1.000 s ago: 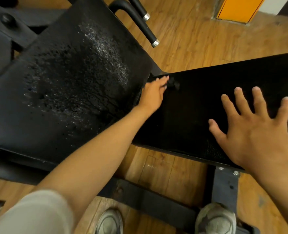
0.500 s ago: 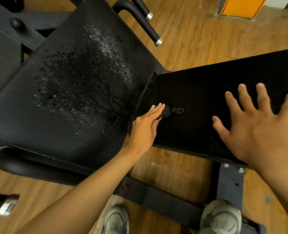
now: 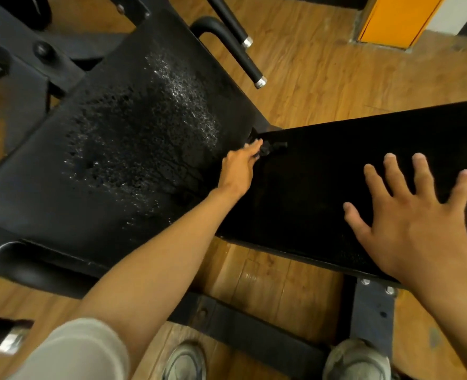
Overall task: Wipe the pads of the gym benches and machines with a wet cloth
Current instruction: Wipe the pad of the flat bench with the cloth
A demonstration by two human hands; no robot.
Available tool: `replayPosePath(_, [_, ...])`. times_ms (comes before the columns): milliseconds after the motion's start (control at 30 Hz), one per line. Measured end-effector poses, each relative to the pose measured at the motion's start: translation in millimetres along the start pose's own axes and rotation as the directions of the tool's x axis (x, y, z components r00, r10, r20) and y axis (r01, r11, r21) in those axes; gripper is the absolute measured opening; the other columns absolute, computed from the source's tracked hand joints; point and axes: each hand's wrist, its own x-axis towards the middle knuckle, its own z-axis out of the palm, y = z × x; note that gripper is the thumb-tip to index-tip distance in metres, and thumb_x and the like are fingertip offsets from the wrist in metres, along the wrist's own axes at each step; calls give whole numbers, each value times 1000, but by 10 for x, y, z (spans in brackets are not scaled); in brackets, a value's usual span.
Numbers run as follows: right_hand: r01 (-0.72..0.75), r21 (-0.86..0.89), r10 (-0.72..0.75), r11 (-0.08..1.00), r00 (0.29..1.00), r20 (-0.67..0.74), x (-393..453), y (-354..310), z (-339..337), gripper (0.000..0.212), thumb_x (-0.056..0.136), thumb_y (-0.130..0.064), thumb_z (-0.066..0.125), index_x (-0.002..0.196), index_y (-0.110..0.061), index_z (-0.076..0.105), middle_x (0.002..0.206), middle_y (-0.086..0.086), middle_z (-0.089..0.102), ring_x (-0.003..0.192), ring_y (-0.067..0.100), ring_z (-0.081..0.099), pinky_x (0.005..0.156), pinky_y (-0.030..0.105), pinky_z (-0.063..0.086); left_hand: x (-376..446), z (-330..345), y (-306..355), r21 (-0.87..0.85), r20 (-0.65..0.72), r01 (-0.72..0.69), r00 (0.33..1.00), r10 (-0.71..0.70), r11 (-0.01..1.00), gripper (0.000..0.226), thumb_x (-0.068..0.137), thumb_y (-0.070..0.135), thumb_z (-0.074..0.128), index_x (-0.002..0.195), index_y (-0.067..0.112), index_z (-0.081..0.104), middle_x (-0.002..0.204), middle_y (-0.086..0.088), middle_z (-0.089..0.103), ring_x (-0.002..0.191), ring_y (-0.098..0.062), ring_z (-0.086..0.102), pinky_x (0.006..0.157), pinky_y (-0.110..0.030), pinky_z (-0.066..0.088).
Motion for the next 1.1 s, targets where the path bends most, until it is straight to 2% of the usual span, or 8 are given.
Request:
replayPosePath(67, [-17,2,17,1000,1000,-10,-6,-11,-4,81,96,-61,15,155,-10,39,161,20,33,151,45,20,113,74,13,-418,-36,-86,-28,-12,-40,999,39,999,46,101,-10,51,143,9,59,147,-10,58,141,-22,49,114,-35,45])
replayPosePath(233, [-11,-18,11,1000,1000,1,-7,-10,-9,82,97,-64,11,156,-13,36,163,18,32,152,44,18,113,74,12,-1272,-123,-156,-3,8,-63,998,63,998,64,96,-17,50,150,17,51,153,3,50,147,-6,36,119,-21,32])
replayPosePath(433, [-18,-25,17,1000,1000,-22,31,-1,82,82,97,-64,13,155,-13,37,162,18,33,152,44,18,112,75,15,-521,-55,-264,50,-15,-32,999,33,998,51,98,-13,50,142,10,60,146,-8,59,140,-23,50,118,-43,42])
replayPosePath(500, [-13,-8,13,1000,999,-33,66,11,141,81,96,-65,15,155,-13,36,162,18,33,152,44,16,110,77,19,-131,-11,-220,67,-12,11,1000,-11,998,48,99,-13,48,142,6,60,145,-13,59,138,-26,53,118,-32,38])
replayPosePath(633, [-12,50,17,999,996,-90,85,30,219,79,96,-64,21,154,-12,36,160,20,33,151,44,17,104,79,28,358,52,-175,-1,-8,89,996,-89,996,51,101,-15,43,145,6,55,149,-16,53,135,-24,54,100,3,24])
replayPosePath(833, [-22,84,30,996,995,-93,73,22,185,78,96,-63,23,153,-12,36,159,20,34,150,44,18,102,80,29,-141,-159,-216,-27,37,21,999,-20,999,52,99,-16,48,143,8,58,146,-14,57,137,-24,53,104,-2,33])
replayPosePath(933, [-32,29,34,999,997,-76,57,13,154,80,96,-66,17,154,-14,37,160,18,35,150,43,18,107,77,24,-847,-247,-301,-30,-12,-42,999,42,999,54,97,-15,51,144,11,58,147,-4,57,142,-14,45,114,-22,41])
replayPosePath(1100, [-34,-11,34,999,998,-48,40,21,121,79,100,-64,7,159,-18,30,166,14,26,154,41,12,116,72,10,-1540,-252,-241,-28,-69,29,997,-31,999,58,98,-12,54,147,20,54,148,8,53,144,-2,37,114,-10,31])
